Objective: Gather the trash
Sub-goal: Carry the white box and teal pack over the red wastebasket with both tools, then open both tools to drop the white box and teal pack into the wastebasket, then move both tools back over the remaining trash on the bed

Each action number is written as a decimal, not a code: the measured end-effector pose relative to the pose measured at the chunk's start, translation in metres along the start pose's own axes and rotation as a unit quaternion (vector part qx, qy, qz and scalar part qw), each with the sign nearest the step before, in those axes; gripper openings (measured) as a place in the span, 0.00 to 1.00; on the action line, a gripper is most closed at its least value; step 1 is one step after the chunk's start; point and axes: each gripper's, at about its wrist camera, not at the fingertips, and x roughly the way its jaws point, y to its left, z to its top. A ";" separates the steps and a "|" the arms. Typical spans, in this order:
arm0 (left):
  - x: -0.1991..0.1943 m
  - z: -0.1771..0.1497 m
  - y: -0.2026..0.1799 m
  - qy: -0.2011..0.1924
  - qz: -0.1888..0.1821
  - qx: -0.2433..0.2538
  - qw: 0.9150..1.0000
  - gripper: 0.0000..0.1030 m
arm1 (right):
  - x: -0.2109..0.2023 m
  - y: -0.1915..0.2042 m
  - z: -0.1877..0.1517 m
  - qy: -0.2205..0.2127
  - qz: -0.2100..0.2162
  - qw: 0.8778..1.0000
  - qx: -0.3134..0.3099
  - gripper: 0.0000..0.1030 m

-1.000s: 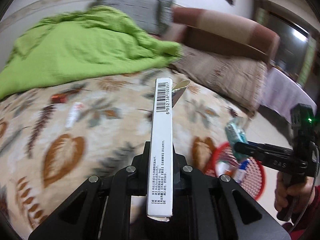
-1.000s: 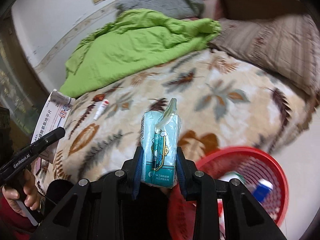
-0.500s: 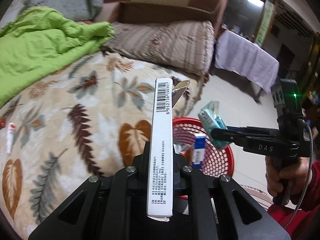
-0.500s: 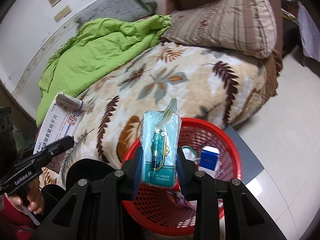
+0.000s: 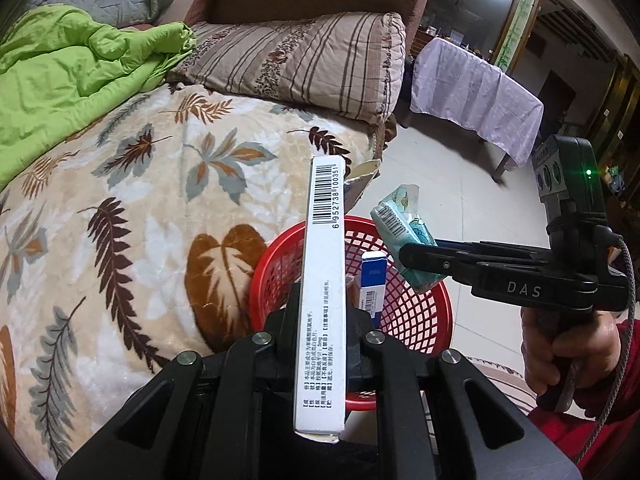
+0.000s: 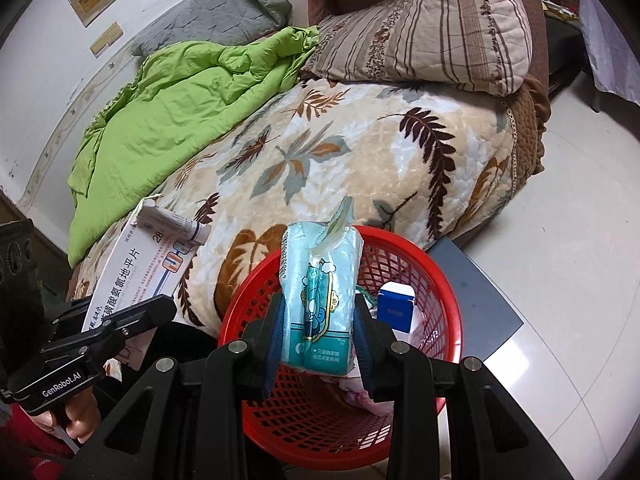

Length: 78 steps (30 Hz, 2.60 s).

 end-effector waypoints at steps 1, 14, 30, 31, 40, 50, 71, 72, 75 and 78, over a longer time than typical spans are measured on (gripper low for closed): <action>0.002 0.001 0.000 0.002 -0.002 0.001 1.000 0.13 | 0.000 -0.001 0.000 0.000 -0.001 1.000 0.002 0.34; 0.024 0.004 -0.015 0.016 0.031 0.024 0.999 0.13 | 0.001 -0.012 -0.003 0.005 -0.008 1.000 0.010 0.35; 0.034 0.002 -0.023 0.026 0.041 0.039 0.998 0.13 | 0.002 -0.016 -0.006 0.009 -0.012 1.000 0.020 0.36; 0.034 0.001 -0.023 0.026 0.040 0.040 0.998 0.13 | 0.002 -0.017 -0.006 0.009 -0.012 1.000 0.020 0.36; 0.035 0.001 -0.025 0.027 0.039 0.041 0.998 0.13 | 0.003 -0.018 -0.007 0.013 -0.009 0.999 0.028 0.39; 0.032 0.001 -0.026 0.018 0.044 0.043 0.998 0.37 | -0.003 -0.022 -0.005 0.006 -0.012 0.999 0.039 0.48; -0.022 0.006 0.026 -0.040 0.068 -0.041 0.996 0.38 | 0.000 0.028 0.013 0.011 0.011 0.999 -0.031 0.57; -0.027 0.005 0.032 -0.044 0.073 -0.048 0.995 0.38 | 0.002 0.035 0.015 0.010 0.014 0.999 -0.038 0.57; -0.049 0.000 0.059 -0.059 0.102 -0.074 0.990 0.41 | 0.016 0.068 0.029 0.015 0.039 0.997 -0.066 0.57; -0.073 -0.010 0.091 -0.074 0.143 -0.109 0.981 0.41 | 0.036 0.109 0.040 0.024 0.070 0.992 -0.104 0.57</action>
